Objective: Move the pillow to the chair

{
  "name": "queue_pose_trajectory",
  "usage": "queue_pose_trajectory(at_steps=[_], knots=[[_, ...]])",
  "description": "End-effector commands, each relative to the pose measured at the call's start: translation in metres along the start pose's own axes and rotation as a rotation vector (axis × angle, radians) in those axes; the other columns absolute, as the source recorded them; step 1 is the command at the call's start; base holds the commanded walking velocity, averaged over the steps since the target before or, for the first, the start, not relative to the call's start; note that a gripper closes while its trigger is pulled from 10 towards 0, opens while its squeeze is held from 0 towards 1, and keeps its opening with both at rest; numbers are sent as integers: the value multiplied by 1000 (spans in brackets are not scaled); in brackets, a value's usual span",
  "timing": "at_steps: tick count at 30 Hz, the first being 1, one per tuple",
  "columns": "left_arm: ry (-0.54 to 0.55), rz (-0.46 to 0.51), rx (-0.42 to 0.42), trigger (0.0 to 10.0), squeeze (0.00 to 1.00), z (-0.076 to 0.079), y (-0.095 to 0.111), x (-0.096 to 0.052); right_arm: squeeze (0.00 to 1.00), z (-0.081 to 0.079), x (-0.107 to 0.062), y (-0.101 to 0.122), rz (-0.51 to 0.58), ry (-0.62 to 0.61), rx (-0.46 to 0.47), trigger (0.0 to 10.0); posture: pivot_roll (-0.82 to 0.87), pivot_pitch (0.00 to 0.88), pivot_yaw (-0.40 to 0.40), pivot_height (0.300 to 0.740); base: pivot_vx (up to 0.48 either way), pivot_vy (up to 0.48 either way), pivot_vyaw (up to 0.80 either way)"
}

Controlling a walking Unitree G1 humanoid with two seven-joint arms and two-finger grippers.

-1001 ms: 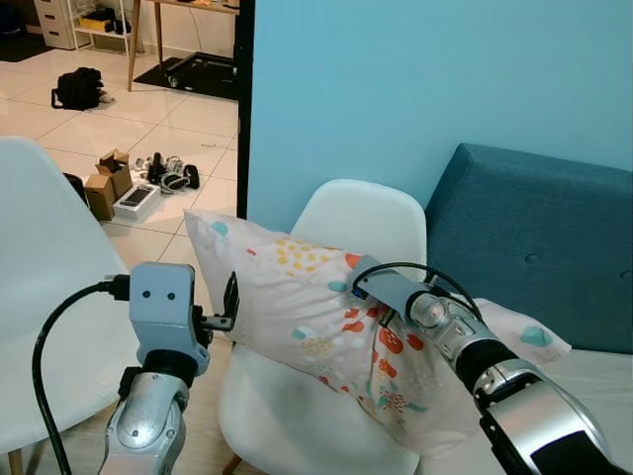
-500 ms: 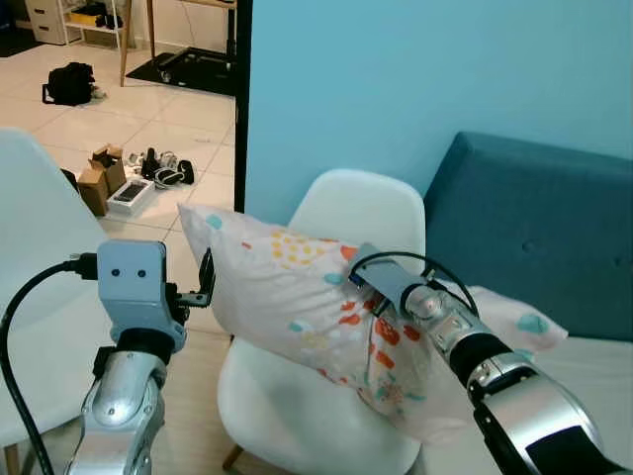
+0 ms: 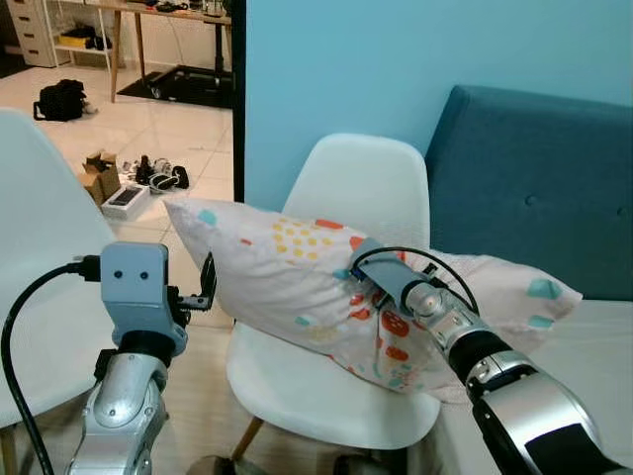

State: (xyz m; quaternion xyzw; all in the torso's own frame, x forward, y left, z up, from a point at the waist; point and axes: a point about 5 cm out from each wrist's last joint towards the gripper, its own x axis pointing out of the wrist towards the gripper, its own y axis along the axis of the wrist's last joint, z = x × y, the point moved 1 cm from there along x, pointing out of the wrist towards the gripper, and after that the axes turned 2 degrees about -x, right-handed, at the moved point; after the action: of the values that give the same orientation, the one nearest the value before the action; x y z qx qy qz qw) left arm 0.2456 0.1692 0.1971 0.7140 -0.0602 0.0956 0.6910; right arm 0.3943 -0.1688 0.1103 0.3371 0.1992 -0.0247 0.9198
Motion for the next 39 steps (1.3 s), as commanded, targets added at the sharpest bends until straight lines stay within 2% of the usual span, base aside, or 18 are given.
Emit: queue_pose_trajectory(at_steps=[1,6,9,10,11,12,15,17,18,19,20,21,23,25,29,34,37,39], knots=[[-21,-8,-9,10000,0,3,0,-1,1000,5,0,-1,-11,-18,27,10000,63,0,-135,616,0,0,0],[-49,-8,-16,10000,0,6,0,0,1000,7,0,-2,-18,-46,12,10000,65,0,-135,616,0,0,0],[-53,-7,-18,10000,0,7,1,0,973,9,0,-2,-19,-72,48,10000,68,0,-134,616,0,0,0],[-53,-6,-18,10000,0,6,1,0,537,13,0,0,-10,-103,61,10000,67,0,-134,616,0,0,0],[-53,-6,-17,10000,0,6,1,1,537,16,0,2,-4,-125,68,10000,67,0,-134,616,0,0,0],[-54,-5,-18,10000,0,6,1,1,0,22,-1,4,1,-164,76,10000,69,0,-134,616,0,0,0],[-55,-4,-18,10000,0,6,1,1,0,31,-2,5,1,-222,83,10000,71,0,-134,616,0,0,0],[-64,-3,-23,10000,0,7,2,1,0,49,-5,6,5,-322,101,10000,72,0,-133,616,0,0,0],[-64,-3,-23,10000,0,7,2,1,0,49,-5,6,5,-322,101,10000,72,0,-133,616,0,0,0],[-70,-4,-27,10000,0,8,2,1,0,58,-6,8,12,-373,112,10000,72,0,-133,616,0,0,0],[-70,-4,-27,10000,0,8,2,1,0,58,-6,8,12,-373,112,10000,72,0,-133,616,0,0,0],[-77,-5,-30,10000,0,9,2,1,0,65,-8,9,16,-416,106,10000,68,0,-130,616,0,0,0],[-77,-5,-30,10000,0,9,2,1,0,65,-8,9,16,-416,106,10000,68,0,-130,616,0,0,0],[-89,-7,-35,10000,0,10,3,0,0,79,-11,14,30,-485,99,10000,72,0,-127,616,0,0,0],[-97,-8,-37,10000,0,11,3,0,0,95,-15,21,47,-553,92,10000,76,0,-126,616,0,0,0],[-99,-5,-42,10000,0,9,6,-1,0,134,-28,54,197,-688,162,10000,78,0,-129,616,0,0,0],[-101,-3,-46,10000,0,10,6,0,0,144,-33,61,245,-715,207,10000,76,0,-127,616,0,0,0],[-104,0,-52,10000,0,13,7,0,0,147,-35,65,320,-653,347,10000,67,0,-124,616,0,0,0]])
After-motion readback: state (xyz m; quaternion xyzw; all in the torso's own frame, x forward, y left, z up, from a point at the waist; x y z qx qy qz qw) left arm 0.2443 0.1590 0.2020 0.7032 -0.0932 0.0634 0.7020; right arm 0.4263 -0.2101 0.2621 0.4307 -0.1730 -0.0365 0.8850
